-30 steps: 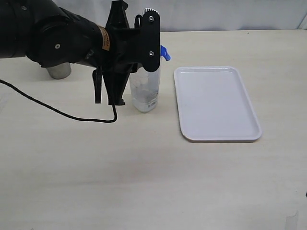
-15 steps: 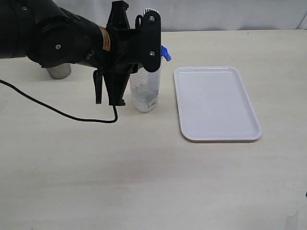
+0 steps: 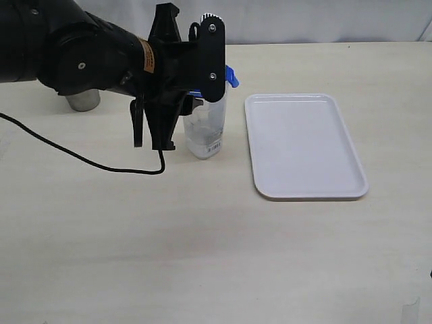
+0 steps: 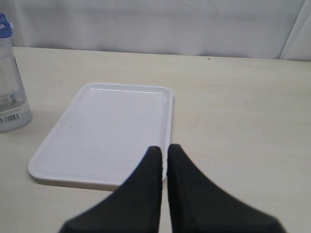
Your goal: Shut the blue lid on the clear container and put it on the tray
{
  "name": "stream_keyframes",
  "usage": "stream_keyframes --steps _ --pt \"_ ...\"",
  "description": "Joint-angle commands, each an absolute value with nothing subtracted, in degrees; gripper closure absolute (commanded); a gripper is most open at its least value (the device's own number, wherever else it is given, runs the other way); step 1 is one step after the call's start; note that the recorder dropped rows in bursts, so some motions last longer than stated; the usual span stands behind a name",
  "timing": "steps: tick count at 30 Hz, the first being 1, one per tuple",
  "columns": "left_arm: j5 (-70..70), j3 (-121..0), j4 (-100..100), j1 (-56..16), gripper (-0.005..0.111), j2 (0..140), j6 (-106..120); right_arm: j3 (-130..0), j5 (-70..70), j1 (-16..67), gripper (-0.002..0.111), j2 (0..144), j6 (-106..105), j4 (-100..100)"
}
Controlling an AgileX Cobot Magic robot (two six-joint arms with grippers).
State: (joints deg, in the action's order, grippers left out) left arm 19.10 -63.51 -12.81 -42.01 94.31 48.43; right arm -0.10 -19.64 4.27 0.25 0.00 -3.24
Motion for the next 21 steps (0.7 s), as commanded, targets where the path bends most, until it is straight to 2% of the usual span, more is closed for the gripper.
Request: stream_keyframes --steps 1,6,8,11,13,21 --pt "17.2 -63.5 -11.0 -42.0 0.067 94.5 47.5 0.0 -19.6 4.5 0.104 0.0 0.0 -3.3" --pt "16.8 -63.5 -10.2 -42.0 0.066 94.5 47.5 0.0 -19.6 4.5 0.104 0.0 0.0 -3.3" --pt "16.9 -63.5 -9.8 -42.0 0.057 94.4 47.5 0.0 -19.6 4.5 0.104 0.0 0.0 -3.3" --pt "16.9 -63.5 -9.8 -42.0 0.038 94.4 46.3 0.0 -19.6 4.5 0.104 0.0 0.0 -3.3" --pt "17.5 -63.5 -9.8 -42.0 0.032 94.3 46.2 0.0 -19.6 4.5 0.104 0.0 0.0 -3.3" --pt "20.1 -63.5 -9.8 -42.0 0.031 91.9 44.4 0.0 -19.6 4.5 0.104 0.0 0.0 -3.3"
